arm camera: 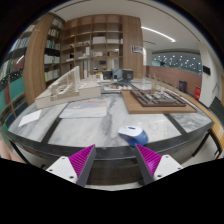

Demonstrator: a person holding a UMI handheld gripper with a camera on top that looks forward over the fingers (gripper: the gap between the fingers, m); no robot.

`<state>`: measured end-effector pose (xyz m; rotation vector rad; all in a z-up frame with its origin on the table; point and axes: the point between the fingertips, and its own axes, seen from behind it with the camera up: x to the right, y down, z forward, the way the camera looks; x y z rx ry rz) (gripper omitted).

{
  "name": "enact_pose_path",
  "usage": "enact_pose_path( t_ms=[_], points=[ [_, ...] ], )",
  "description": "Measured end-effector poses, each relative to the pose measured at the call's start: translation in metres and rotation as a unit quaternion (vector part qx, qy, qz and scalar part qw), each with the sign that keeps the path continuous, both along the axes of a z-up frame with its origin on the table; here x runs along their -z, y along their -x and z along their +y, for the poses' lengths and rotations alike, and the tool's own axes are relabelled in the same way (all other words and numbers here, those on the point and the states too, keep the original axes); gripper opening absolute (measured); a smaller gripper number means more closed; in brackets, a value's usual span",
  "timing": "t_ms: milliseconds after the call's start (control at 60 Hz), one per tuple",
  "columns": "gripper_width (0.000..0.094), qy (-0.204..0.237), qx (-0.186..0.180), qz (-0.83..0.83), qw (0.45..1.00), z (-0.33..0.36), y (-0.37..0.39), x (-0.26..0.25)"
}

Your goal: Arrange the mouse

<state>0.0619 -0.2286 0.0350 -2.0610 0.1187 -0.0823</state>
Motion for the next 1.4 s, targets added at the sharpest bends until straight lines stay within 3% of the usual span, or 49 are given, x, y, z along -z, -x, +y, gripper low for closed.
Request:
enact_pose_path(
  t_ms=[200, 517, 617, 633, 667, 767, 900, 1150, 1233, 1400],
  points=[
    [0.08, 0.015, 0.034, -0.046, 0.998, 0.021, -0.087, 0.025],
    [0.0783, 0.019, -0.015, 0.016, 1.0, 0.111, -0.094, 0.045],
    [0.0744, 0.011, -0.003, 0.026, 1.0, 0.141, -0.102, 0.044],
    [0.0773, 0.008, -0.002, 0.027, 1.0, 0.145, -0.102, 0.043],
    [0.0633, 0.0, 0.004, 0.028, 1.0, 0.151, -0.103, 0.043],
    [0.0582, -0.026, 0.018, 0.007, 0.999, 0.153, -0.106, 0.042],
    [0.046, -0.015, 0.03, 0.008, 0.999, 0.151, -0.107, 0.043],
    [0.0415, -0.008, 0.052, -0.013, 0.999, 0.147, -0.104, 0.042],
    [0.0416, -0.006, 0.051, -0.02, 0.998, 0.146, -0.096, 0.028],
    [0.0418, -0.07, 0.033, 0.022, 0.997, 0.198, -0.038, -0.051]
  ],
)
